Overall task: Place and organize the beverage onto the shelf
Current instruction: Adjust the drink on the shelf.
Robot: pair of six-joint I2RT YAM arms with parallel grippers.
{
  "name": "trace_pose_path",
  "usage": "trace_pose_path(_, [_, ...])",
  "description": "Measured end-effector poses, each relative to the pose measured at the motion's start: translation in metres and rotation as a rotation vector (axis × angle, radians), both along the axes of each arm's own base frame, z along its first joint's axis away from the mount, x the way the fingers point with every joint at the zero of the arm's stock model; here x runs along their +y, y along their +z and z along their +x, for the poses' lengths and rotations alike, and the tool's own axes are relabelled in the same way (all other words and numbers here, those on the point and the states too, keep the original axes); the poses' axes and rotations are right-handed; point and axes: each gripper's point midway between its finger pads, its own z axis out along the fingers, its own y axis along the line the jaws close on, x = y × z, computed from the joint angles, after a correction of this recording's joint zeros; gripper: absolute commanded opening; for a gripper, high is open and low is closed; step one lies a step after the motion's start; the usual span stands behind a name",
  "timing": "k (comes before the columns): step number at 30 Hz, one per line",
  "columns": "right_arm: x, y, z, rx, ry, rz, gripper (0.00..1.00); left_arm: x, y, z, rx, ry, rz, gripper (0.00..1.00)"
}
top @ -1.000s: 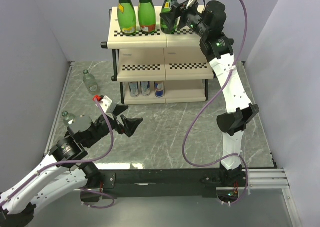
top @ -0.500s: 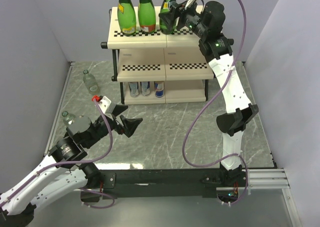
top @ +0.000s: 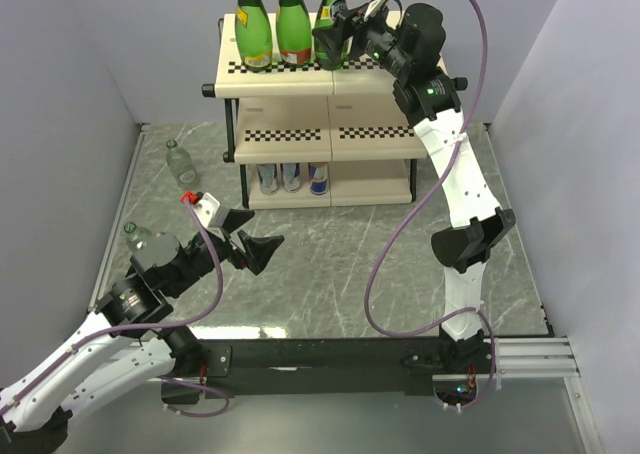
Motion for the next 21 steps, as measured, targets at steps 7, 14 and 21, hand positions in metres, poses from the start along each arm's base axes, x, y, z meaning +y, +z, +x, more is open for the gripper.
trace_pose_path(7, [0.0002, -0.0003, 0.0007, -0.001, -0.011, -0.003, 0.86, -0.0002, -0.0003, 0.0002, 0.001, 0.000, 0.001, 0.95])
trace_pose_path(14, [-0.0008, -0.0002, 0.0016, -0.006, -0.019, -0.007, 0.86, -0.0002, -0.0003, 0.0002, 0.001, 0.000, 0.001, 0.95])
trace_pose_path(21, [-0.0005, 0.0000, 0.0017, -0.010, -0.021, -0.010, 0.79, -0.0002, -0.0003, 0.0002, 0.001, 0.000, 0.001, 0.95])
